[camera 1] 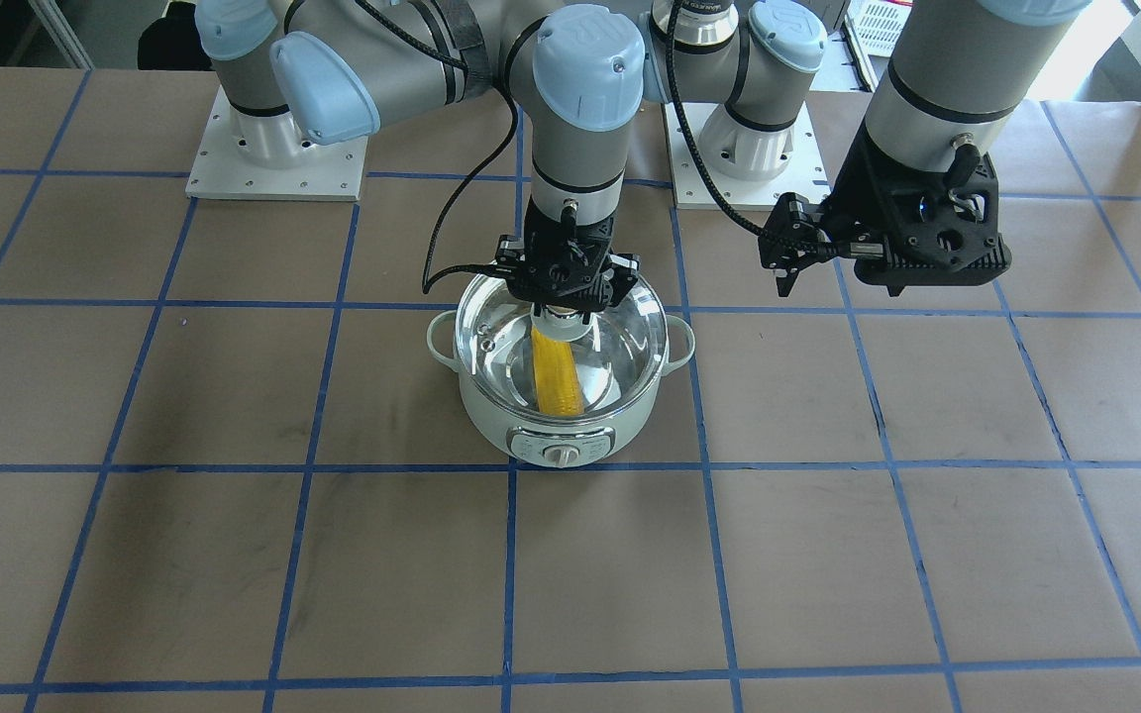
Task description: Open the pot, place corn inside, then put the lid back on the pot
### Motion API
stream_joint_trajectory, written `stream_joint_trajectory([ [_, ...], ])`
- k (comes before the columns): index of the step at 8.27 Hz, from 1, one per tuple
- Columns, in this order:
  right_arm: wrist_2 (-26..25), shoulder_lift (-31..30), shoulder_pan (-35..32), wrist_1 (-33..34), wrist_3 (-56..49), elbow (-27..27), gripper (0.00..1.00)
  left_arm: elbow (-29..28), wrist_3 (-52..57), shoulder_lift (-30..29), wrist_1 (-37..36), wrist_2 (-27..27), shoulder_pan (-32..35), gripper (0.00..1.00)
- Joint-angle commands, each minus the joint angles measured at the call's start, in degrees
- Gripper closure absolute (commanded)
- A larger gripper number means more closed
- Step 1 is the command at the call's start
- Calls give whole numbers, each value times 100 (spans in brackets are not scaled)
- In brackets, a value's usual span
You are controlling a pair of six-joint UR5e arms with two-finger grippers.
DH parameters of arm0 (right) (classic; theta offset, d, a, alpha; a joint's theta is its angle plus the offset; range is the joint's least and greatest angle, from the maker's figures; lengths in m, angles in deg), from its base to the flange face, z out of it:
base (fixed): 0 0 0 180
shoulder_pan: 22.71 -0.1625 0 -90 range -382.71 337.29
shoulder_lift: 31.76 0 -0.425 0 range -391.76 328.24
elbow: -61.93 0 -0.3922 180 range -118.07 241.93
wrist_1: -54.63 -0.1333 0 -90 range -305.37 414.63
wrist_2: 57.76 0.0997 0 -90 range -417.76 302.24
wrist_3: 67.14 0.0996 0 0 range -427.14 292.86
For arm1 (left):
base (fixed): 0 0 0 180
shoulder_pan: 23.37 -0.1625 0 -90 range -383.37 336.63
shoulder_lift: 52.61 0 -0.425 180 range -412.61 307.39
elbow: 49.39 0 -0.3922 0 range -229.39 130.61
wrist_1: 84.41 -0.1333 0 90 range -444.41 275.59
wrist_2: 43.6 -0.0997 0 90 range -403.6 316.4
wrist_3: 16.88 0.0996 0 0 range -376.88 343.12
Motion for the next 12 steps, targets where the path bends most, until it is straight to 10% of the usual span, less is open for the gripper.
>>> stream_joint_trajectory([
  [1,-175,-3,1,74,-17,0,77,1,-2,7,-8,21,6,0],
  [12,18,15,1,179,18,44,81,37,-2,104,9,-41,15,0],
])
